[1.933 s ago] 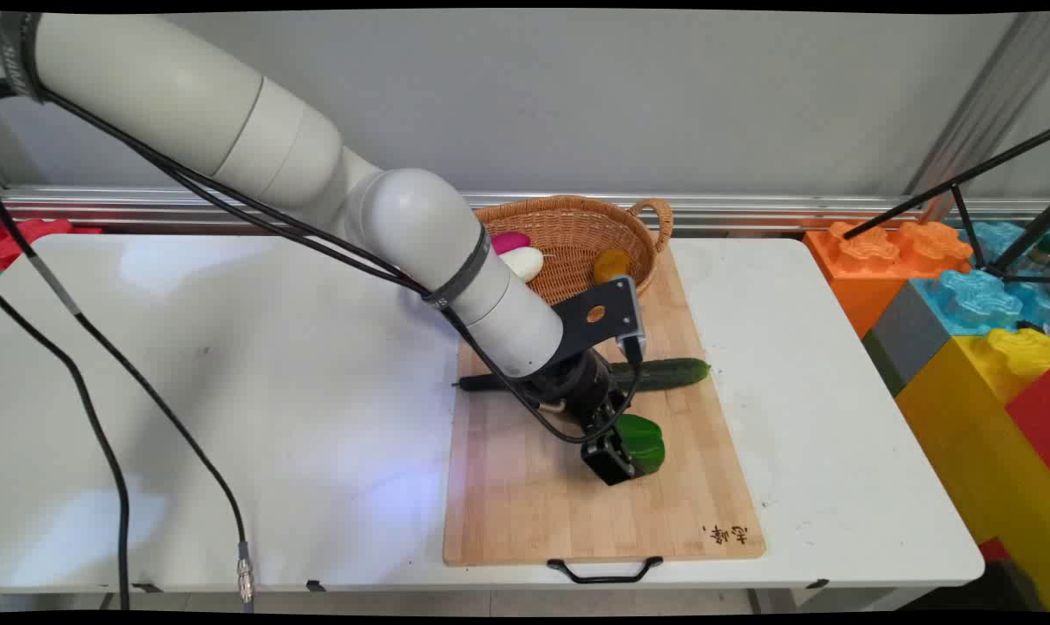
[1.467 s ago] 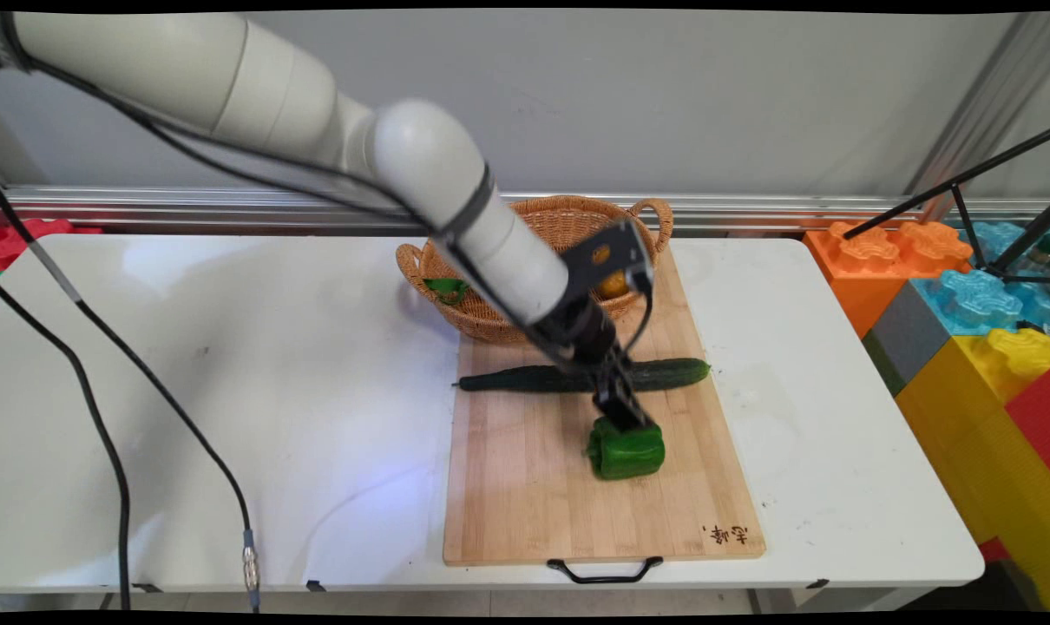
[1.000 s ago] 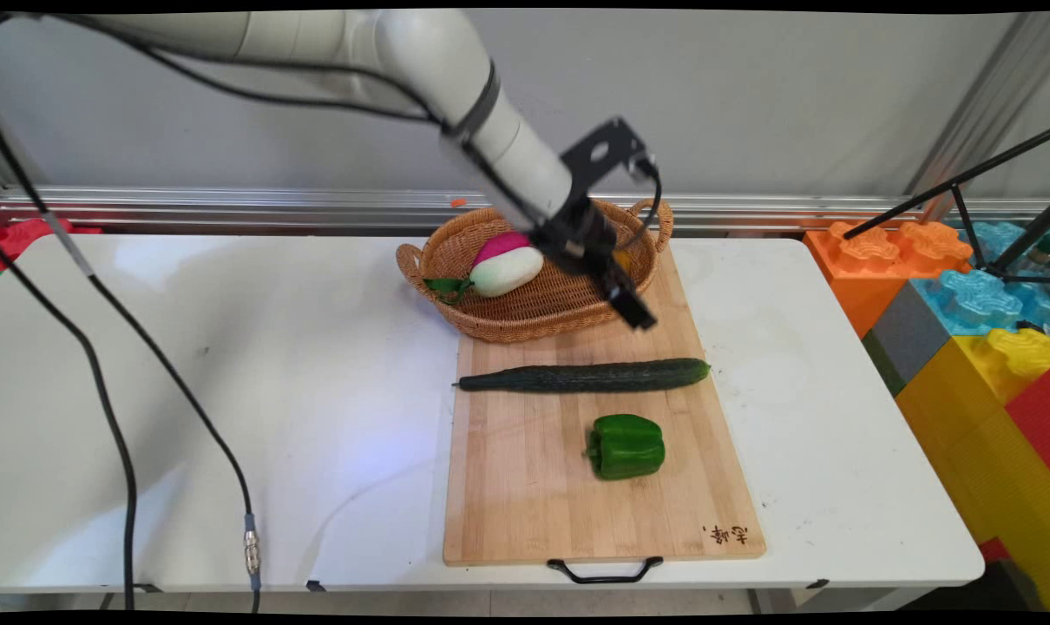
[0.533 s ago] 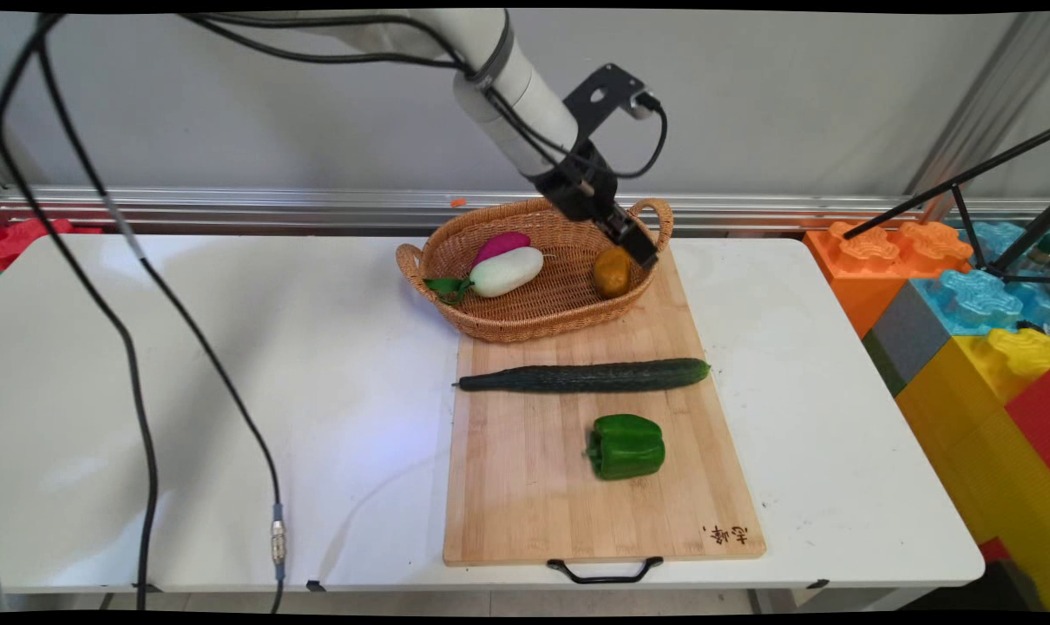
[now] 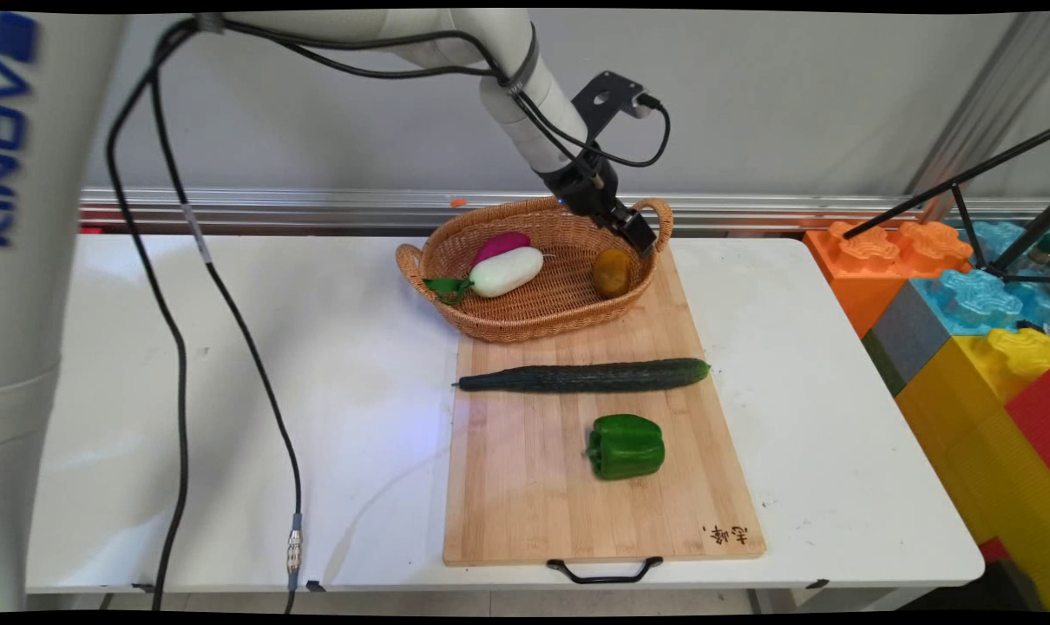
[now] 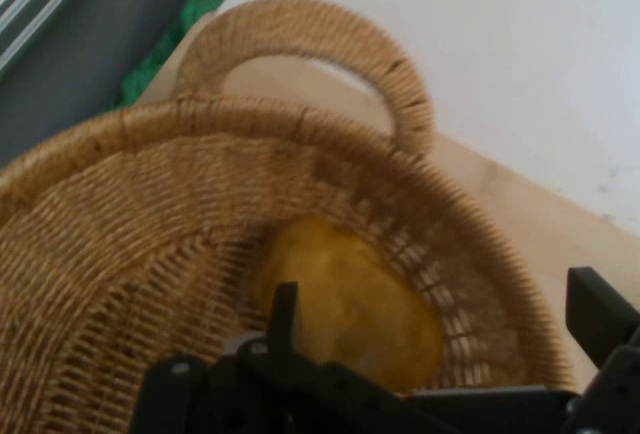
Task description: Pick up the potato from the vegetable basket
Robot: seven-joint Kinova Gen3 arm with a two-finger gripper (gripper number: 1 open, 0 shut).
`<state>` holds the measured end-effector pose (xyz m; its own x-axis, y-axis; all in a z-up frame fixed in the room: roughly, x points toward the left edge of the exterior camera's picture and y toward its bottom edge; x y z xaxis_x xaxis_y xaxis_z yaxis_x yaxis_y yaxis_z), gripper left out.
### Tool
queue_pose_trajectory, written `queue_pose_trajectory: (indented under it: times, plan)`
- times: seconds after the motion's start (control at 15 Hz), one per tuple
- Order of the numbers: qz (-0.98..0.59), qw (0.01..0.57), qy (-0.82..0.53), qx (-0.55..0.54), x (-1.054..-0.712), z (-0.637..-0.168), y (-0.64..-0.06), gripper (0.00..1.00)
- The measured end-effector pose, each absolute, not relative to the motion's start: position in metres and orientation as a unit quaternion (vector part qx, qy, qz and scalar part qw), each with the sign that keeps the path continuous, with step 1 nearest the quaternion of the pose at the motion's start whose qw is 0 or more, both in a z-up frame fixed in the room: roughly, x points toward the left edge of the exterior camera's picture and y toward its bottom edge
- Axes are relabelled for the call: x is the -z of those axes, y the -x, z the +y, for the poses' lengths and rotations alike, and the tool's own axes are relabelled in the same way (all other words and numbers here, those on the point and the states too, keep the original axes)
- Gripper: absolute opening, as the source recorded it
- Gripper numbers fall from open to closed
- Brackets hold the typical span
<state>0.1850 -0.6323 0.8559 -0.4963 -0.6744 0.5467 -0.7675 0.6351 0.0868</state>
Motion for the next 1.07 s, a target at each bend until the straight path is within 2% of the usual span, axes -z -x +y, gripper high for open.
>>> queue_pose_trajectory:
  times: [0.47, 1.07]
  plan:
    - [-0.843, 0.255, -0.468, -0.075, -0.825, -0.657, -0.192, 1.0]
    - [-0.817, 0.244, -0.521, -0.048, -0.796, -0.665, -0.195, 1.0]
